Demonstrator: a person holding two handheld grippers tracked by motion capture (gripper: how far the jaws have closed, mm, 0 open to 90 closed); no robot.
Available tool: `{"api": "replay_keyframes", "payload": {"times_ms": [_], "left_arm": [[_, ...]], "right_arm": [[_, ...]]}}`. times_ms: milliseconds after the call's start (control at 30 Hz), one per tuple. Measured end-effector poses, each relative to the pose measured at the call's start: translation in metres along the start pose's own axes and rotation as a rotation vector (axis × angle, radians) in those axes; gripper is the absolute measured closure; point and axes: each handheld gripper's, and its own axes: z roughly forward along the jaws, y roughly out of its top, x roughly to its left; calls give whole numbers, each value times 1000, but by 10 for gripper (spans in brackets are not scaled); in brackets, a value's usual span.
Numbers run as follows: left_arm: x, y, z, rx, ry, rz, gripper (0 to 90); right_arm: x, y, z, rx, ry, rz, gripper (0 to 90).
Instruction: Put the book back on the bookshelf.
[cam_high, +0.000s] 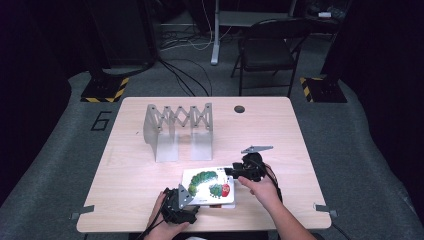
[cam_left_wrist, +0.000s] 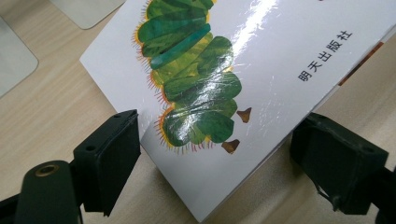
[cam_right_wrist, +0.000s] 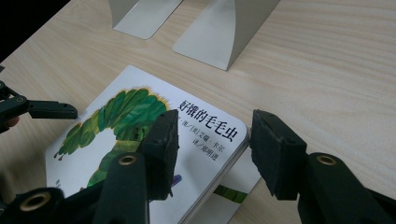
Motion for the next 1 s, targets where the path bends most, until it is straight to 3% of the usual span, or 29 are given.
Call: {"api": "replay_keyframes", "payload": {"times_ms": [133, 400, 867, 1000], "left_arm": [[0, 0, 0, -7, -13, 13, 170], [-3, 0, -2, -16, 1, 65, 211], [-2, -1, -1, -35, -12, 74, 223], [-2, -1, 0, -35, -11, 71, 224]], "right_arm": [[0, 0, 0, 3, -1, 5, 520], [0, 0, 1, 2, 0, 5, 520], [-5, -2, 5, 9, 6, 19, 493], [-8, -1, 7, 17, -4, 45, 431]]}}
